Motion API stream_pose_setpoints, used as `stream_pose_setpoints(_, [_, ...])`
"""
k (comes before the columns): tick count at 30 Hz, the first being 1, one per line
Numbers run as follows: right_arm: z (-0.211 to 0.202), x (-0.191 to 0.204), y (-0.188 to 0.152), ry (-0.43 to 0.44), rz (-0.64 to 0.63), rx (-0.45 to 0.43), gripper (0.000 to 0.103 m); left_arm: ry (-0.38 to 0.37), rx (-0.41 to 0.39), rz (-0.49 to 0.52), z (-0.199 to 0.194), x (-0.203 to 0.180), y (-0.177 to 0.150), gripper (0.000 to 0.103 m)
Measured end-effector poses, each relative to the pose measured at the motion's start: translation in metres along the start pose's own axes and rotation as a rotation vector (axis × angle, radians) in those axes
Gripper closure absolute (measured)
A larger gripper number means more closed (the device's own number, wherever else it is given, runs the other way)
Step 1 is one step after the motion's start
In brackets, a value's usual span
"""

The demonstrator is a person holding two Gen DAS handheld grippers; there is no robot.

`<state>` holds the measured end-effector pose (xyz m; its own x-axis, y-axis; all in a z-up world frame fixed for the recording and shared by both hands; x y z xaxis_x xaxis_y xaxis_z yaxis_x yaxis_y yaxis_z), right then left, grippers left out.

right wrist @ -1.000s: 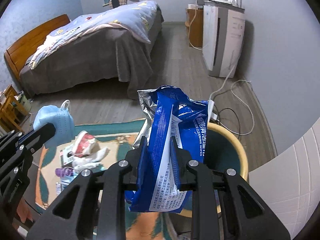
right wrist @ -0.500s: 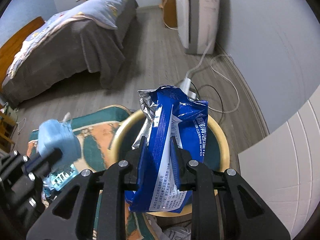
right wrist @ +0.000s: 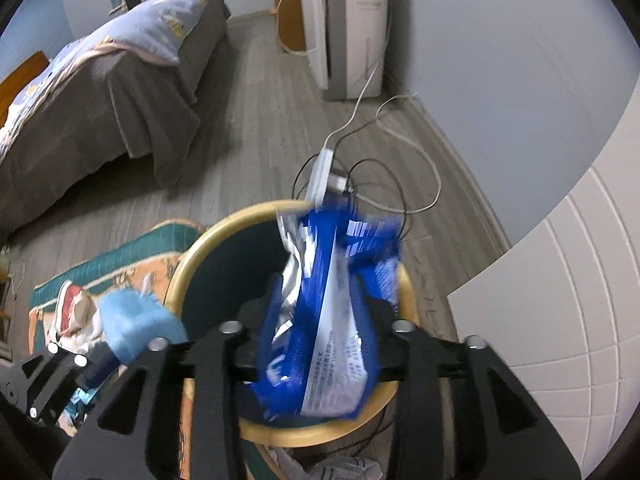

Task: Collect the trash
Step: 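Carry the wipes pack into the bin and open the right tool while the left tool holds the mask, then carry the blue face mask over the bin and open the left tool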

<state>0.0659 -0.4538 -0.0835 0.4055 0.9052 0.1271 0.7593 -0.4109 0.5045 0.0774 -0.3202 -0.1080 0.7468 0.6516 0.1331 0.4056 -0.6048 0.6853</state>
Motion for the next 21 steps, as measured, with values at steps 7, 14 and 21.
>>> stream_pose_setpoints(7, [-0.004,0.0,0.005,-0.002,0.026,-0.018,0.036,0.018,-0.069,-0.065,-0.027,0.024,0.0,0.029])
stream_pose_setpoints(14, [-0.015,0.015,0.006,0.015,0.024,-0.045,0.027,0.042,-0.12,-0.14,-0.063,0.052,-0.005,0.024])
stream_pose_setpoints(21, [-0.018,0.022,-0.003,0.045,0.043,-0.035,0.027,0.135,0.059,-0.133,-0.031,0.066,-0.039,0.024])
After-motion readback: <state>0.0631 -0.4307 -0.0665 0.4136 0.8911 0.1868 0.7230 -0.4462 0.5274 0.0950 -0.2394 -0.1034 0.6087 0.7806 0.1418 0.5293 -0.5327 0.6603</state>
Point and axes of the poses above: each gripper's, at about its wrist camera, not at the fingertips, and z roughly the way its jaws point, x to its left, y to its top, the point moved 4 cm from there along z, roughly the way its jaws point, and after that the axes turned 3 degrees about y, right-handed, at the moved point
